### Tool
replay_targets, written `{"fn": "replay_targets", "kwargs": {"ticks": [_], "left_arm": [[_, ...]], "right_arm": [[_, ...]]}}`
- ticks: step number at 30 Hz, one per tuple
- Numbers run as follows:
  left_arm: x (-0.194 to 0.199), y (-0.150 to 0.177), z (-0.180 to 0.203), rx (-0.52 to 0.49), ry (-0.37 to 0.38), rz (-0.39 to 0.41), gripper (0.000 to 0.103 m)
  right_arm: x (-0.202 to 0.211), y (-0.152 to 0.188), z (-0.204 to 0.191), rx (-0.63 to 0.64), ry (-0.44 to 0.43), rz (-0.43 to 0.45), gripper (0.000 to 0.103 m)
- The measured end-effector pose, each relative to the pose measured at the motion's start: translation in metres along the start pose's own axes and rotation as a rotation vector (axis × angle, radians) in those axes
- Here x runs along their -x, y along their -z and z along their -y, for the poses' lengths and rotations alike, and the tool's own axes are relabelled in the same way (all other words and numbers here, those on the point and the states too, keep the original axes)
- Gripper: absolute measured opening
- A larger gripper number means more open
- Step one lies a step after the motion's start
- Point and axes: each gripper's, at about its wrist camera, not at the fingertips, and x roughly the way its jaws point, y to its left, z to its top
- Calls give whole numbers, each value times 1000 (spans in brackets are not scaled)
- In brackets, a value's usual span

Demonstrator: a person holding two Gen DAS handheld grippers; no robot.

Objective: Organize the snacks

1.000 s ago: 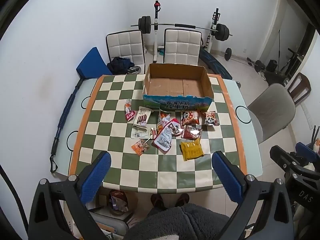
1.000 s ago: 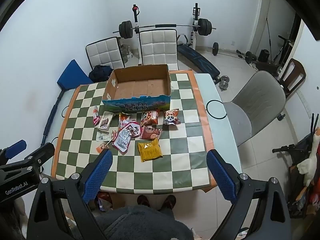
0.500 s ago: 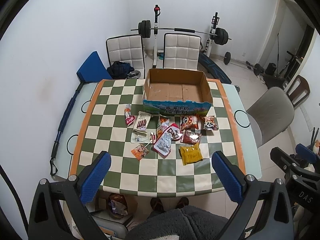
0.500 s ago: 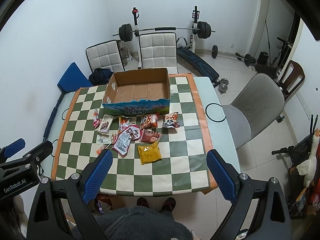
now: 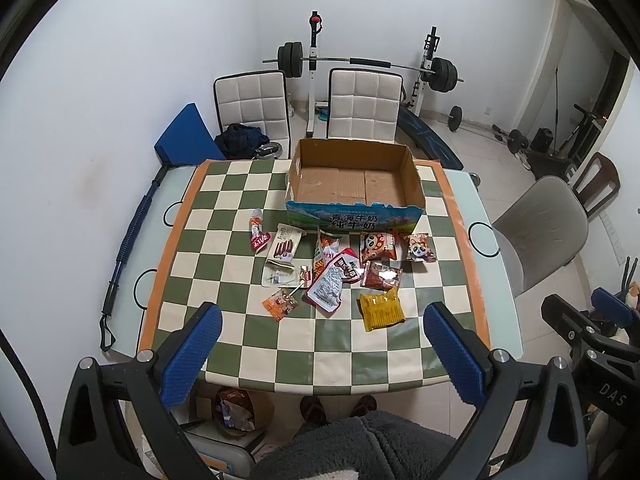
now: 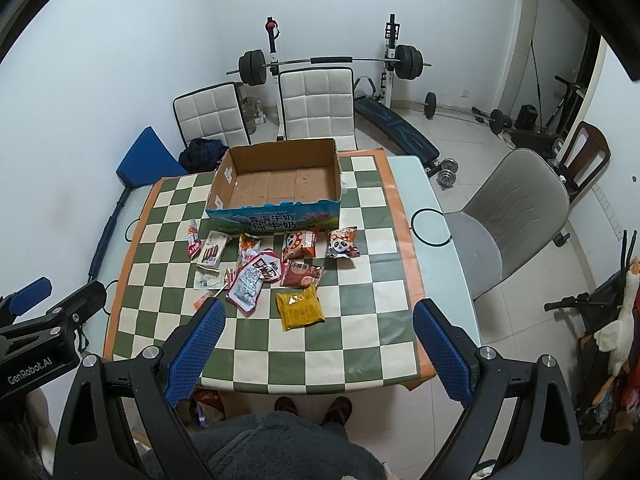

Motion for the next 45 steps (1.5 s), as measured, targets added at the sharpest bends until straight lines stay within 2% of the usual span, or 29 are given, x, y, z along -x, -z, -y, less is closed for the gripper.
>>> {"fn": "replay_targets", "kwargs": {"ticks": [45], "left_arm": [[0, 3, -1, 7, 4, 1, 103]], "right_arm": [[4, -3, -7, 2, -13, 8, 97]]}}
